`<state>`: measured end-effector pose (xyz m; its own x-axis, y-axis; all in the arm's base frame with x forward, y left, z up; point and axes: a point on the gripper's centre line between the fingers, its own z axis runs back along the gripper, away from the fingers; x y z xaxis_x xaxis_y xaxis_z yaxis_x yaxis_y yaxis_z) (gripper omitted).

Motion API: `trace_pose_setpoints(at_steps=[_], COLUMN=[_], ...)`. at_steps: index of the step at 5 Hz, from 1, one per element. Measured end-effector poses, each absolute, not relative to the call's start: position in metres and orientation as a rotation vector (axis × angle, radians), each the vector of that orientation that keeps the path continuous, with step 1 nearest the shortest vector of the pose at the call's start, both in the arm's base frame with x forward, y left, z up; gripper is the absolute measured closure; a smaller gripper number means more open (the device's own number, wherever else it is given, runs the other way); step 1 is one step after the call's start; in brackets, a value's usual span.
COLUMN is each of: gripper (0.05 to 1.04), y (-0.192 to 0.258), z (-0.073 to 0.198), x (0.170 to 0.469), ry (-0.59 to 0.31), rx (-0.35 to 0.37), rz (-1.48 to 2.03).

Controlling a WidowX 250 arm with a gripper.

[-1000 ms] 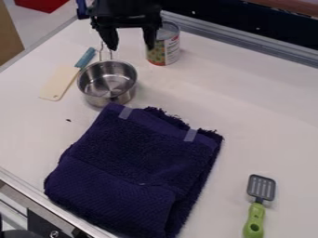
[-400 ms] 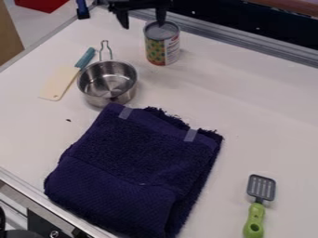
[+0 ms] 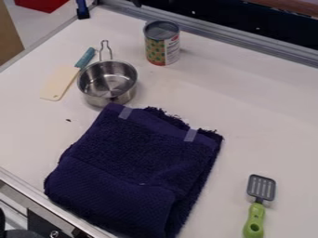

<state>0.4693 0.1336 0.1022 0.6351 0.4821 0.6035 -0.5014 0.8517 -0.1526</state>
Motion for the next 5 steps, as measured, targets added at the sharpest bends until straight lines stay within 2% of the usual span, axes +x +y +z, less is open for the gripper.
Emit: trace_pose_setpoints(at_steps=[1, 2, 4, 5], gripper=[0.085, 0.085, 0.085, 0.085], y=[0.137, 0.138, 0.133, 0.13], z=[0.093, 0.086, 0.057, 0.047], x=[0.486, 0.499, 0.49, 0.484], ry=[-0.721, -0.669, -0.505, -0.477], rx=[0.056, 0.055, 0.119, 0.114], rz=[0.571, 0.584, 0.571, 0.591])
